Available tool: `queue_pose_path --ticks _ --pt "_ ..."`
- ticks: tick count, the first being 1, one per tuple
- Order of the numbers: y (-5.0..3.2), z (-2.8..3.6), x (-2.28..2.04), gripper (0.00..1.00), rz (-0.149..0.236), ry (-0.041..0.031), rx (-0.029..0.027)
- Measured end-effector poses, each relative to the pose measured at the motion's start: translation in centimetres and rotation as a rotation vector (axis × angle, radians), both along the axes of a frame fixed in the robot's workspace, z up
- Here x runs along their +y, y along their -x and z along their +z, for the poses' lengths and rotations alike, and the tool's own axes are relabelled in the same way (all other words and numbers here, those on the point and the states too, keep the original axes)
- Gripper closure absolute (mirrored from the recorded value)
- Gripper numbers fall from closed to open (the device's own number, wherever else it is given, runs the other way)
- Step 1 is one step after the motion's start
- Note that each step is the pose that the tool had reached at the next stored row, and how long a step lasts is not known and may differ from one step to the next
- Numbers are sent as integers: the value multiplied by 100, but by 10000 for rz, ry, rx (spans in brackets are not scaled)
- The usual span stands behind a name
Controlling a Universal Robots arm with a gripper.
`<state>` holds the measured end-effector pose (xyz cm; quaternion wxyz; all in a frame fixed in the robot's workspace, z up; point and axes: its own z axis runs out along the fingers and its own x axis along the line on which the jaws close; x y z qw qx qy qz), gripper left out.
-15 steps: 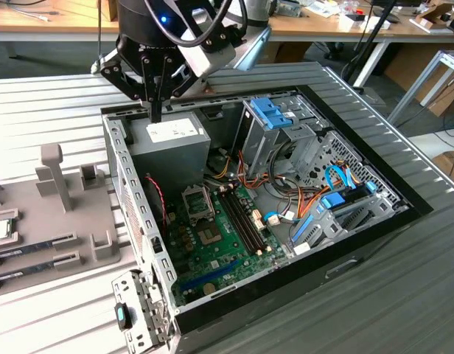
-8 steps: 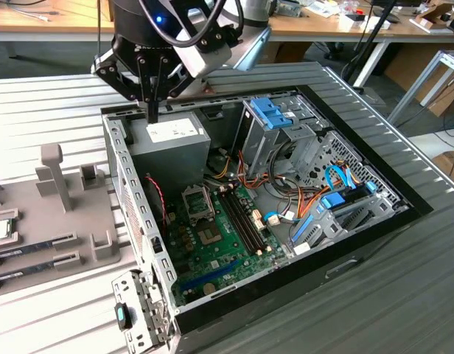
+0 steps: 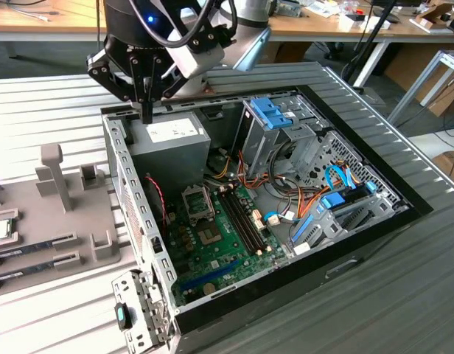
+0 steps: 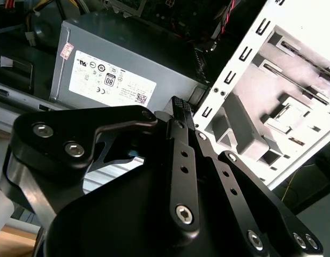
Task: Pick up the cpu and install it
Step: 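Reach for the cpu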
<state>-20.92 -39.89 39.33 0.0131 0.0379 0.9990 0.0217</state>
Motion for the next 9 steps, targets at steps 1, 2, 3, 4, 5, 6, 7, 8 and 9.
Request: queue_pose_path --ticks 1,2,3,4,5,6,7,8,9 --pt "10 0 0 89 0 -1 0" --pt "17 0 0 89 0 -1 0" --pt "22 0 0 89 0 -1 0" --pt "27 0 0 89 0 0 -1" --pt "33 0 0 89 0 -1 -1" --pt "42 0 0 89 0 -1 -1" --pt "47 0 0 89 1 0 0" --pt "53 0 0 89 0 0 0" --pt "61 0 0 89 0 0 0"
